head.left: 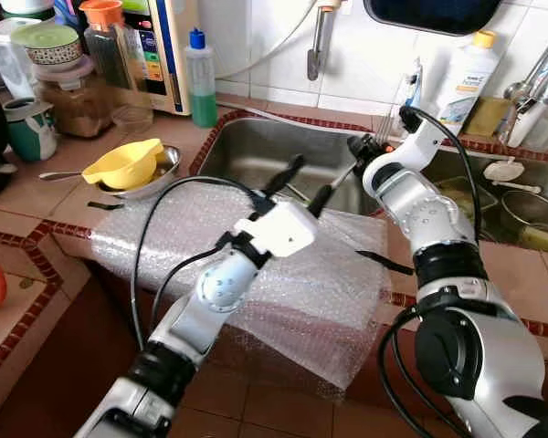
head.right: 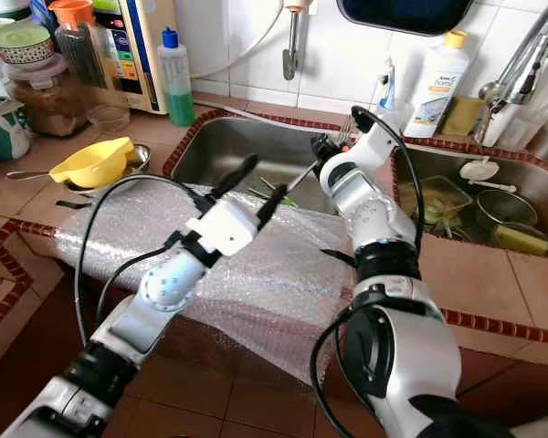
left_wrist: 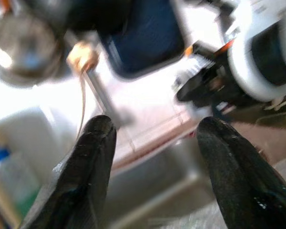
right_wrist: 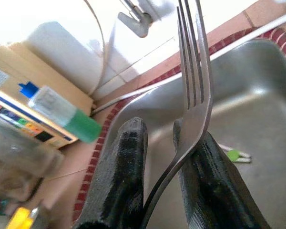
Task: Kitchen organization
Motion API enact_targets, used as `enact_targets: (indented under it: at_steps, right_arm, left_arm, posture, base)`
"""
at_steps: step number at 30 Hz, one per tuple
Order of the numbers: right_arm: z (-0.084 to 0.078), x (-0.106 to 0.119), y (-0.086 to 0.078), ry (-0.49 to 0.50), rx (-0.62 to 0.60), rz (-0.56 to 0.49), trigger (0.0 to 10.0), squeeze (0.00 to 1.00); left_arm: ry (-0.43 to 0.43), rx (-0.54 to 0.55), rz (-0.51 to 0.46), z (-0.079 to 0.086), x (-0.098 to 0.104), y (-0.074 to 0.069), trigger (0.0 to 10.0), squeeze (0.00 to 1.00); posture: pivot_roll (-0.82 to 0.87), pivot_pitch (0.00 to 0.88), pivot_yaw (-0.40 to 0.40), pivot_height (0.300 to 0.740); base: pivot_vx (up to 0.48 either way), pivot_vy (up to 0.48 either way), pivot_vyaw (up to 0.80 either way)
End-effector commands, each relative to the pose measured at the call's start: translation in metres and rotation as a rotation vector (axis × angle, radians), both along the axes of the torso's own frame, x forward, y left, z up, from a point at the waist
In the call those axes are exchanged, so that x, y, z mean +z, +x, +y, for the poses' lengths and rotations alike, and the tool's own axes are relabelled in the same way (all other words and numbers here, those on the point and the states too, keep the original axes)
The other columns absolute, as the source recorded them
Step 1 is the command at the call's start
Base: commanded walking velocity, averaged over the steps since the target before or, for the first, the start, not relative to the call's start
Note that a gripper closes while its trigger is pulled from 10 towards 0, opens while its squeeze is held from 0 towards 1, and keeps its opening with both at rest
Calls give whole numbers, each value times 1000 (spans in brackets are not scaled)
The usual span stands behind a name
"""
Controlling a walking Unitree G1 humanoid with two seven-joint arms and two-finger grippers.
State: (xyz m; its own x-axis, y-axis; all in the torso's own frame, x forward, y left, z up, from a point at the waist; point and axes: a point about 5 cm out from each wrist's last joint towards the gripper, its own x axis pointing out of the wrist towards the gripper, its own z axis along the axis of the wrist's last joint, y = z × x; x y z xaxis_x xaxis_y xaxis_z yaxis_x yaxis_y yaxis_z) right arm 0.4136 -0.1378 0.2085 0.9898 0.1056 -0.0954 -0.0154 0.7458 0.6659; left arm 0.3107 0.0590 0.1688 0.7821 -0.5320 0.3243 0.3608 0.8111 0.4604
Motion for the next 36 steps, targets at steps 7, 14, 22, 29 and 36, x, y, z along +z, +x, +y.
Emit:
enact_targets:
  at_steps: [7, 14, 22, 29, 36]
  right_arm:
    - [-2, -1, 4, -449, -18, -100, 0, 0]
    - [3, 1, 5, -709, 13, -169, 0, 0]
    - [22, -5, 2, -1036, 184, -262, 9765, 0]
    - [24, -22, -3, -1242, 320, -258, 10000, 0]
    - [19, -39, -8, -1413, 403, -228, 10000, 224]
  left_arm:
    - [-106, 146, 180, 35, -7, -2, 10000, 1000]
    - [-259, 183, 364, 47, -2, -8, 10000, 1000]
    - [-224, 184, 476, 53, -10, -21, 10000, 1000]
    - [-185, 144, 577, 48, -17, -29, 10000, 1000]
    - [-163, 96, 616, 41, -21, -35, 10000, 855]
  posture:
    - [156, 0, -31, 740]
    - [204, 0, -20, 740]
    - [249, 5, -19, 740]
    - [265, 8, -32, 740]
    - [270, 8, -35, 740]
  base:
    - [0, 0, 0]
    - [0, 0, 0]
    - [0, 0, 0]
    - [0, 0, 0]
    - [0, 0, 0]
